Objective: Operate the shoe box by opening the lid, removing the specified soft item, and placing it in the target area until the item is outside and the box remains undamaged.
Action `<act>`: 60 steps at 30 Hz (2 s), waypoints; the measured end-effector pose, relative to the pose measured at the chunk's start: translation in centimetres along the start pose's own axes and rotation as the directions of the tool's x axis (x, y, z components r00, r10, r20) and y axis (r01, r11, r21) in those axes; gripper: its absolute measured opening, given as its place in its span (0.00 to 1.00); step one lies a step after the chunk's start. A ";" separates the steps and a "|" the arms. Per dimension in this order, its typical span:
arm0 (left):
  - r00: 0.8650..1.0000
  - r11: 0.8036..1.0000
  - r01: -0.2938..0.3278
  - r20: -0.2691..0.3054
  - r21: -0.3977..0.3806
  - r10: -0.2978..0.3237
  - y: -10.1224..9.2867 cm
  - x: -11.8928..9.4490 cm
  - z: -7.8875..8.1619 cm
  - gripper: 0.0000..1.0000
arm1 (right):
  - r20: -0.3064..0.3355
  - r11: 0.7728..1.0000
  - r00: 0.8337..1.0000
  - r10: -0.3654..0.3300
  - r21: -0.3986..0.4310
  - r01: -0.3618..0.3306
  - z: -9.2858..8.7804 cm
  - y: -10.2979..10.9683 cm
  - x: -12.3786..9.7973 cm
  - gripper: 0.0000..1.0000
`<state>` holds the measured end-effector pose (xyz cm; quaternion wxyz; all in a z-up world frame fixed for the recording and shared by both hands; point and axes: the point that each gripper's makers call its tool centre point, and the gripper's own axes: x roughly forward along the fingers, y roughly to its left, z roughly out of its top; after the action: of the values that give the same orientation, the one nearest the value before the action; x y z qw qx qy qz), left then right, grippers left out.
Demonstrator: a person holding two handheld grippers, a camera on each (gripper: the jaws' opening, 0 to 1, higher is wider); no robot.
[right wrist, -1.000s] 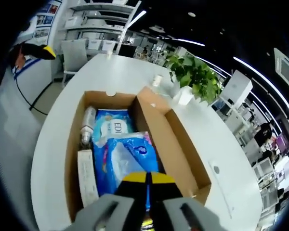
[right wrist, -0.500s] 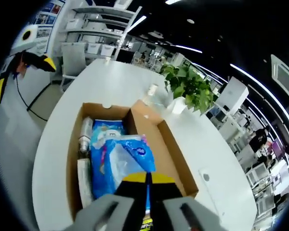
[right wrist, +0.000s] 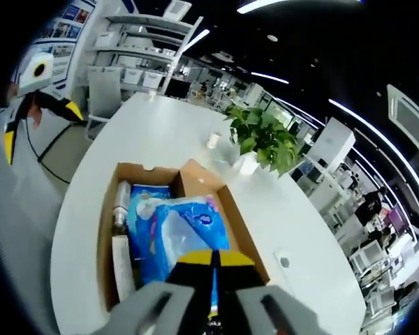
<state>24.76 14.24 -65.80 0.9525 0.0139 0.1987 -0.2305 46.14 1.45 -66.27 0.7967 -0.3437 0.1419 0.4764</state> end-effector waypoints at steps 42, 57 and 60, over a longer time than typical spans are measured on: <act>1.000 1.000 0.008 -0.012 -0.017 -0.008 0.0 0.1 -0.5 1.00 | -0.042 0.997 0.997 -0.072 0.025 0.073 -8.0 -3.1 -10.2 0.00; 1.000 1.000 0.006 -0.025 -0.023 -0.007 -0.1 0.2 -0.6 1.00 | -0.085 0.998 0.994 -0.066 0.017 0.068 -12.5 -3.8 -12.8 0.00; 1.000 1.000 0.005 -0.028 -0.022 -0.006 -0.1 0.2 -0.7 1.00 | -0.091 0.997 0.994 -0.066 0.025 0.068 -13.2 -3.9 -13.3 0.00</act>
<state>24.66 14.14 -66.50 0.9490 0.0060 0.2145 -0.2308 44.12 -17.57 -66.86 0.8099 -0.3581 0.1727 0.4313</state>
